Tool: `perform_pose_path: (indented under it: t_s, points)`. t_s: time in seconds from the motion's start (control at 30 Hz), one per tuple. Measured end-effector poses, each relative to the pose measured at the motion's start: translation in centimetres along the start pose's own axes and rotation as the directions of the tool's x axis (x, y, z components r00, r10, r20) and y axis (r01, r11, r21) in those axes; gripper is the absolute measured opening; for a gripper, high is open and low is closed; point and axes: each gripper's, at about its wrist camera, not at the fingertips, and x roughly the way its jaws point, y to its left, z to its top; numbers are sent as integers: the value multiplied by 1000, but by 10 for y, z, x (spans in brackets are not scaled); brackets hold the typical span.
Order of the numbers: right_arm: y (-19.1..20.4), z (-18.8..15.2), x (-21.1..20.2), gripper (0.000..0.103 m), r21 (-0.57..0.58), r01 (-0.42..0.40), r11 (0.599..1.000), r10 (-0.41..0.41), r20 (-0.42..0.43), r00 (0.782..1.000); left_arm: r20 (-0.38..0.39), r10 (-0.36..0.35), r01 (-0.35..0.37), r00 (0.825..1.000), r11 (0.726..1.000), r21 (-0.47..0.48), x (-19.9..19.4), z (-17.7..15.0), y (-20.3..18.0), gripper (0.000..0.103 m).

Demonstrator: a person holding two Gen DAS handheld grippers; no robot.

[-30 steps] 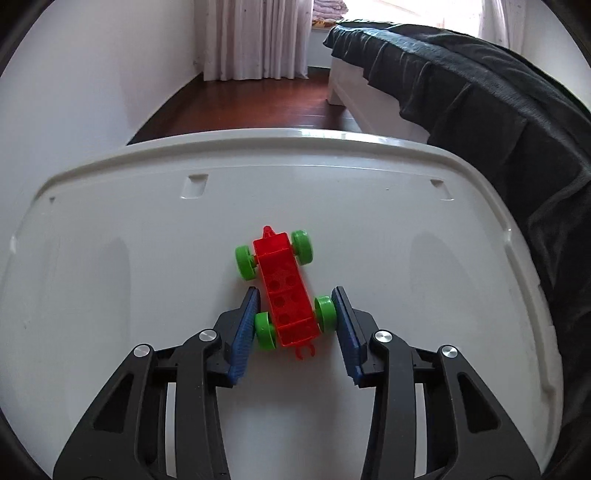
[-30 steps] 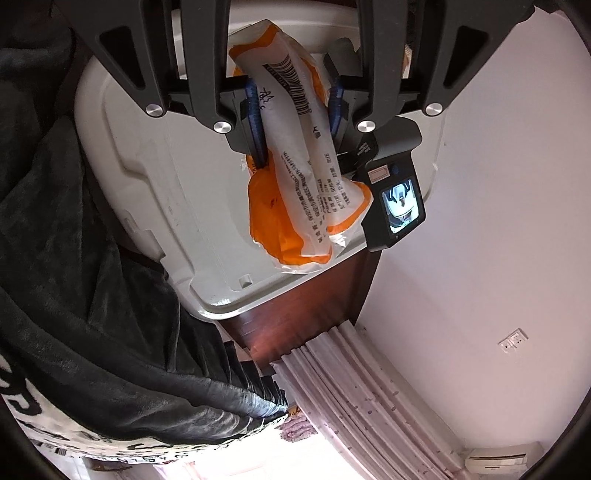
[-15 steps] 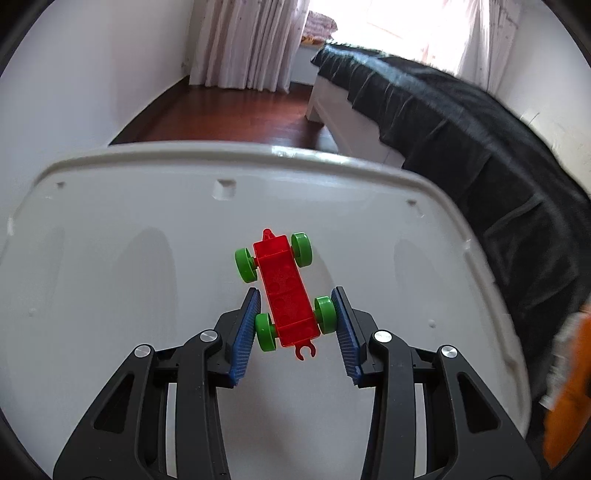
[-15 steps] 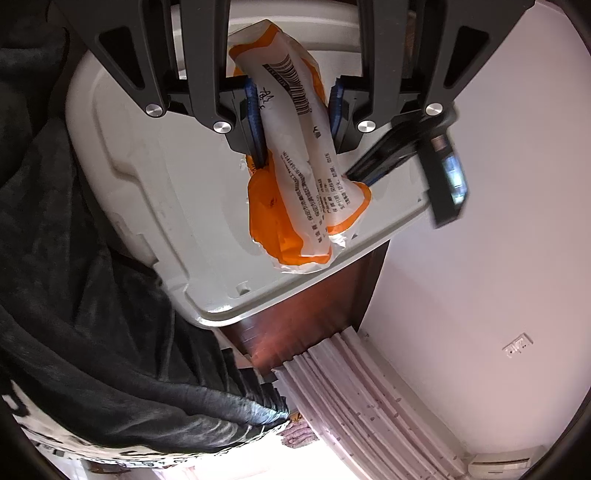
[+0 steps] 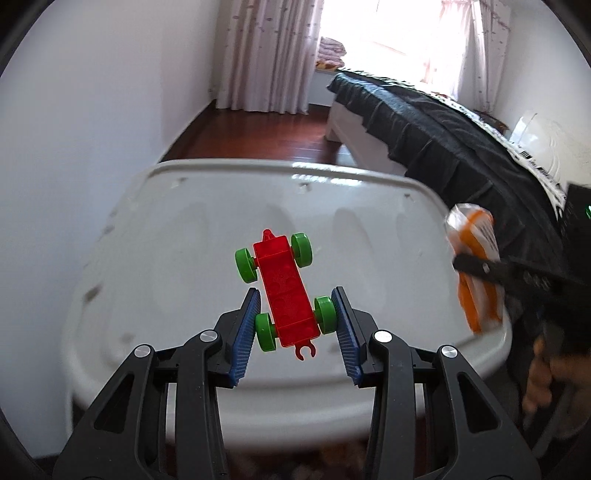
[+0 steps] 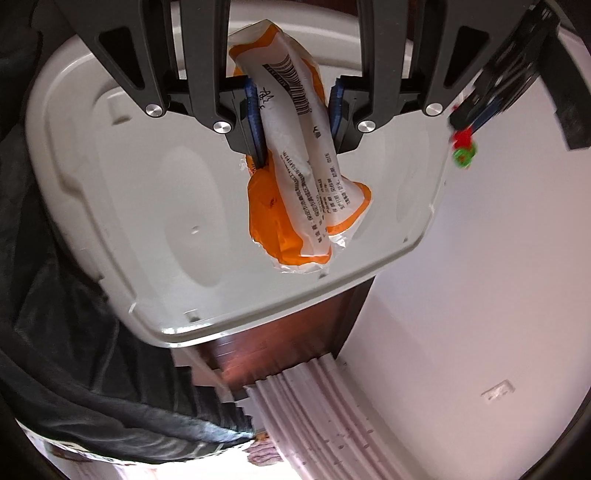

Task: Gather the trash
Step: 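Drop the packet and toy car into the bin, opening both tools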

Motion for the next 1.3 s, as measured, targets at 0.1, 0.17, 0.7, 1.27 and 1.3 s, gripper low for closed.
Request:
perform_pose_path:
  t_s: [0.1,0.17,0.7,1.27,1.3]
  points:
    - [18,-24,-2,28,-57,-1,998,1,-6,1000,-4,38,-38,999,999,-2,-24,-30,11,39]
    - [29,-48,-6,29,-96,12,995,-13,-9,1000,-13,53,-53,999,999,-7,-34,-49,16,39]
    - [48,-208,-49,29,-142,85,986,-99,-91,991,-235,33,-30,971,999,17,-34,-171,16,39]
    - [22,-240,11,30,-116,184,976,-209,-263,942,-430,77,-58,900,997,56,41,-200,12,40]
    - [21,-240,13,31,-120,188,975,-214,-265,940,-430,77,-59,899,997,57,41,-204,14,40]
